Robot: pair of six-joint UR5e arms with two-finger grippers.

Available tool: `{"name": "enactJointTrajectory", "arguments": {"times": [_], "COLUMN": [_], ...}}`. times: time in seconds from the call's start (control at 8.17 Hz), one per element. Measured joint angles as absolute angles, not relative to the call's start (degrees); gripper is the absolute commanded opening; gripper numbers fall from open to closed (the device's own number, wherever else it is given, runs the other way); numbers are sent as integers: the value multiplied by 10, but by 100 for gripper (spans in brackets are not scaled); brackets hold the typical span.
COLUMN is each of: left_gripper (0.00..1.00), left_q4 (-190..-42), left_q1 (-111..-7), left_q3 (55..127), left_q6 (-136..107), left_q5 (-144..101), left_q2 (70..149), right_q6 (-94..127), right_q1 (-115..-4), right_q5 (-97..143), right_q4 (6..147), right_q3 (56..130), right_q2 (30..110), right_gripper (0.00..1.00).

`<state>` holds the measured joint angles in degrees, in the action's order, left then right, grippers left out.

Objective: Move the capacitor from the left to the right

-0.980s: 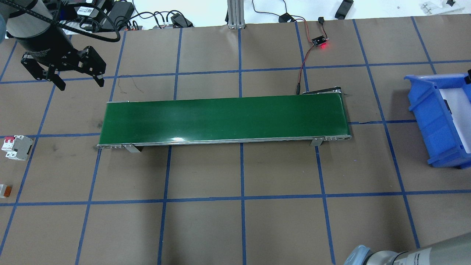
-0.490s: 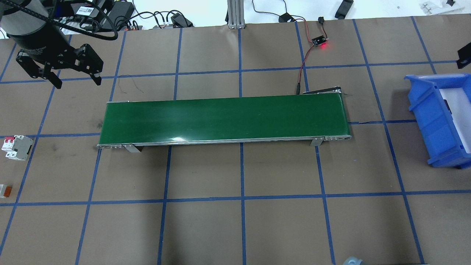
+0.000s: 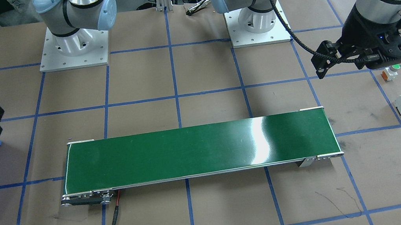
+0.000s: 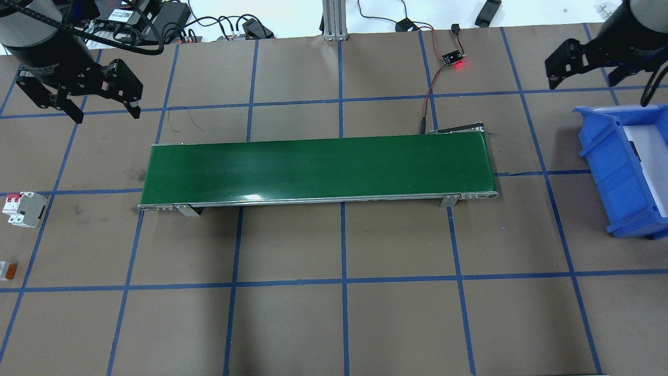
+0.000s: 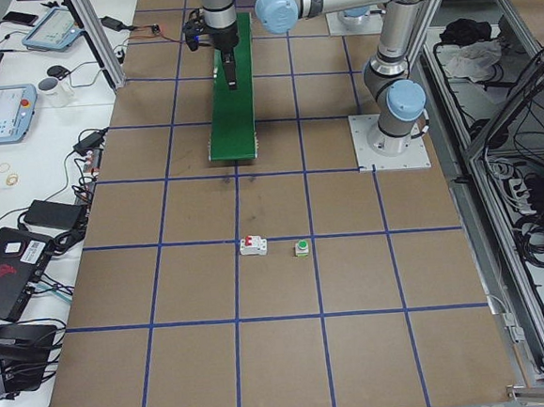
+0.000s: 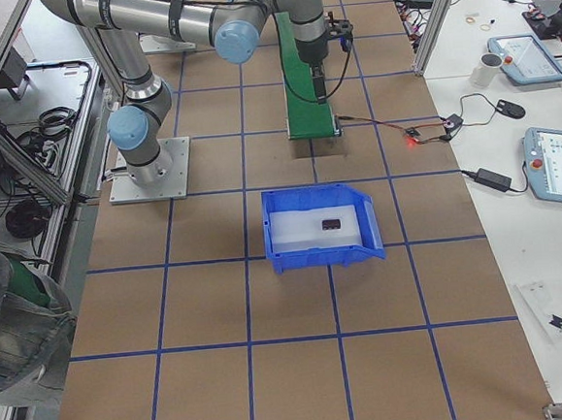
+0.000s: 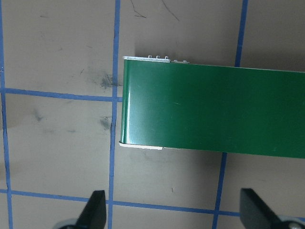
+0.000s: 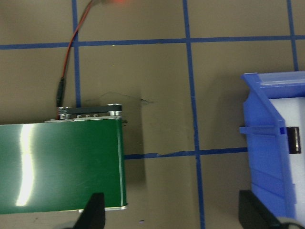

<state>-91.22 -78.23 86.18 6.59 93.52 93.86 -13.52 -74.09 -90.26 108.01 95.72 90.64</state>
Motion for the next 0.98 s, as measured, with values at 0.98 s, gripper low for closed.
{"name": "enactJointTrajectory", "arguments": {"times": [0.98], "left_gripper": [100], "left_q4": [-912], "left_q1": [-782], "left_q3": [865], "left_q6": [71], "left_q5": [938], "left_q2": [928], "right_q6": [-5], "right_q1": [-865], "right_q5": [-910], "right_q4": [1079], "right_q3": [958], "right_q2": [902], "right_gripper": [100]}}
